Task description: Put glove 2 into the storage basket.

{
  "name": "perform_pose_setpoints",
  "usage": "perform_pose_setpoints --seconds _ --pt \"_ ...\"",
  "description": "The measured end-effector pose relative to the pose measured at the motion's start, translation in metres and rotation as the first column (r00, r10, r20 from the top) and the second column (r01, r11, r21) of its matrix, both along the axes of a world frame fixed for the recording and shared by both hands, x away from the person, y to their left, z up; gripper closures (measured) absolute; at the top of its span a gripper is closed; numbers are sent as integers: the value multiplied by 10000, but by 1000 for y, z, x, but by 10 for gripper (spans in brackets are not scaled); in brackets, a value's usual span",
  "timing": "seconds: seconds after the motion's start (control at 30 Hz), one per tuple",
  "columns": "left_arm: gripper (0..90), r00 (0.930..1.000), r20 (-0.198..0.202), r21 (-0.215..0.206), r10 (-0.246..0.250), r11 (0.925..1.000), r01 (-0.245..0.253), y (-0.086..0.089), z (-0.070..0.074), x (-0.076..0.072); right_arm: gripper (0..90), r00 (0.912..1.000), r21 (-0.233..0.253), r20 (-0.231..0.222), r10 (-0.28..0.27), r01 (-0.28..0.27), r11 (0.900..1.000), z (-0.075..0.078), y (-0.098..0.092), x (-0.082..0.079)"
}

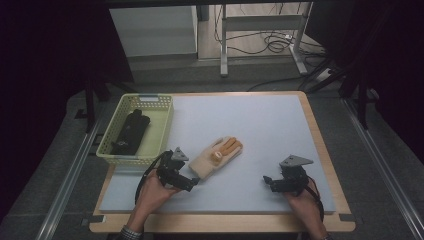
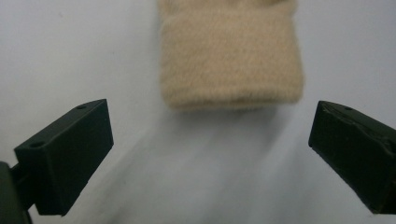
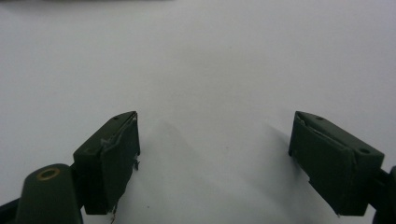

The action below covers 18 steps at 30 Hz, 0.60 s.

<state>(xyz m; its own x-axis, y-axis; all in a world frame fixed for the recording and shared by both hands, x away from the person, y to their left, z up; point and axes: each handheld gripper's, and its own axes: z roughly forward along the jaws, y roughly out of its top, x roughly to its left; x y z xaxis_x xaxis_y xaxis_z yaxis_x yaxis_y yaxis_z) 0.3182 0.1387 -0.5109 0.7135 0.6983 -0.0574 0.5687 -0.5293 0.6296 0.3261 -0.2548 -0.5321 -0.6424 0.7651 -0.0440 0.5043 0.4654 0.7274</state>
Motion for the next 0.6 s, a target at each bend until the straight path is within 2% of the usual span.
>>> perform_pose_setpoints --seconds 0.17,0.33,0.47,0.53,0.6 --pt "4 9996 -151 -37 -224 9997 223 -14 8 13 160 10000 7 -3 4 -4 10000 0 0 0" --pt "0 9986 -238 158 -467 9988 470 -31 13 28 160 10000 -2 -5 -2 2 10000 0 0 0" --pt "0 9970 -374 339 -673 9971 685 -45 11 41 160 10000 2 -8 0 0 10000 0 0 0" --pt "0 9966 -412 380 -715 9966 730 -48 11 43 160 10000 2 -12 -2 2 10000 0 0 0" --pt "0 9954 -487 592 -820 9946 849 -58 8 50 160 10000 4 -13 -1 1 10000 0 0 0"
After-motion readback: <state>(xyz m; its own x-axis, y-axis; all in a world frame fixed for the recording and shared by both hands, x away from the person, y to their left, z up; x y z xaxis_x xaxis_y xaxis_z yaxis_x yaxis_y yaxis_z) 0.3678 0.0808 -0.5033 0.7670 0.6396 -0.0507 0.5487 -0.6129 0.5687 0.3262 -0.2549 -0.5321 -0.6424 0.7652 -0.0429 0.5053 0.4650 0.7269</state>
